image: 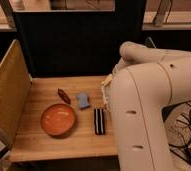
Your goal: Pick up the ceramic bowl
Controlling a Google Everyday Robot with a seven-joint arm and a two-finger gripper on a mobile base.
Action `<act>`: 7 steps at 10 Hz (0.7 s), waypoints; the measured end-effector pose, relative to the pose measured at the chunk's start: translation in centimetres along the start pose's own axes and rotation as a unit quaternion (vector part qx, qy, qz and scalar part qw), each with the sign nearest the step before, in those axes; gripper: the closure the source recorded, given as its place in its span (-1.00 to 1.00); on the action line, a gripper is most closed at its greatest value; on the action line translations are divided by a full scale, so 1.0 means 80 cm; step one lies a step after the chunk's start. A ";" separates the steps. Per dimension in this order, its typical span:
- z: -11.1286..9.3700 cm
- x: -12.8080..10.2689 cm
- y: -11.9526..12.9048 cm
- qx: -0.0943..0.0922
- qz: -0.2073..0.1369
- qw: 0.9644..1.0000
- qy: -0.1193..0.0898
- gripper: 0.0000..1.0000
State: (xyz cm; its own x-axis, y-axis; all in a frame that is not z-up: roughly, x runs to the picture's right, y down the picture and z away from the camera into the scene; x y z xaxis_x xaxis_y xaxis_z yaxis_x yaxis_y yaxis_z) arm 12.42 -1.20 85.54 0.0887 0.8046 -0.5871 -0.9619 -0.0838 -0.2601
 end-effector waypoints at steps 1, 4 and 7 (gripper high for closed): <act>0.000 0.000 0.000 0.000 0.000 1.000 0.000 -0.25; -0.004 -0.010 0.023 0.009 -0.016 1.000 0.003 -0.25; 0.009 -0.020 0.120 0.034 -0.087 0.995 0.032 -0.25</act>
State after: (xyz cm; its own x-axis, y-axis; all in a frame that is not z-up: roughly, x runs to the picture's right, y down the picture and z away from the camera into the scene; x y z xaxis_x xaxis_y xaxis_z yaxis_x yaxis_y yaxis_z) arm 2.86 -2.85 84.52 0.2689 0.7640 -0.5865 -0.9459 0.0947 -0.3103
